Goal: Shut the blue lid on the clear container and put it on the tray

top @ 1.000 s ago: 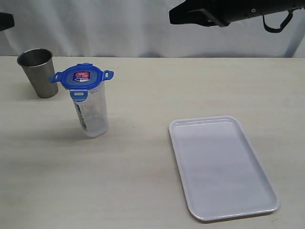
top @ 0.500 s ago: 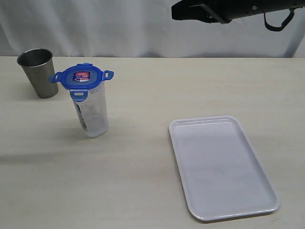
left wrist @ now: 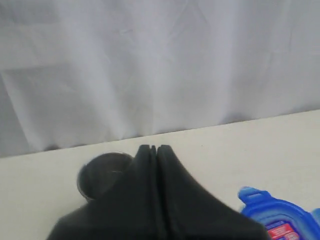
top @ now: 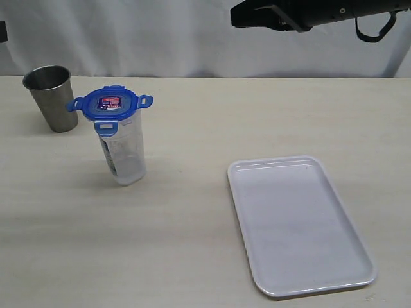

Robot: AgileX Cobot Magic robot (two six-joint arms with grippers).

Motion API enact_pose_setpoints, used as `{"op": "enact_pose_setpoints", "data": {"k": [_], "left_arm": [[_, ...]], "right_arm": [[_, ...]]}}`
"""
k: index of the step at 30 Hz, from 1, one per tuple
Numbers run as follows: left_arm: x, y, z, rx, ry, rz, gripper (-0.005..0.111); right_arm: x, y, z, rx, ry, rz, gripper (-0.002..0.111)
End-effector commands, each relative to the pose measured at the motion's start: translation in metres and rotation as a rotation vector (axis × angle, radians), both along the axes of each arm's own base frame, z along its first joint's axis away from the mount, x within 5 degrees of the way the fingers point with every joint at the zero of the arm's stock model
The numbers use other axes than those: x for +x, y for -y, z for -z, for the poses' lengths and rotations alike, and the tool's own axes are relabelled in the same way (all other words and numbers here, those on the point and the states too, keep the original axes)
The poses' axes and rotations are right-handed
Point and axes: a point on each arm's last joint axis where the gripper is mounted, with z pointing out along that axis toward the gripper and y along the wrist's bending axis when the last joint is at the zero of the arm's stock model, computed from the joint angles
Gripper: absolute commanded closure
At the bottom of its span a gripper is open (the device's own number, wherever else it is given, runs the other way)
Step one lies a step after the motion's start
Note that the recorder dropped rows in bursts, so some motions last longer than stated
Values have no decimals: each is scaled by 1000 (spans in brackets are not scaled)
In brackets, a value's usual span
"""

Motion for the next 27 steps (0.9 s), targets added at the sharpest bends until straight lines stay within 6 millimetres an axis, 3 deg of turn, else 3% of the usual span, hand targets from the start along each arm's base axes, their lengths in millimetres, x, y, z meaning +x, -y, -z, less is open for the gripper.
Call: {"op": "enact_pose_setpoints", "data": {"k": [1,8,19,27], "left_arm": [[-13,8,-1,-174,-147,50,107],[-17,-1,12,-149,-266,-53,107],[-13,-3,9,111,-117,-49,107],[-11,-2,5,168,-72,-91,107]], "right_arm": [[-2,1,-2,3,1,5,104],[-1,1,-2,4,2,7,104],[-2,1,-2,5,1,5,104],[-2,1,-2,5,1,5,104]]}}
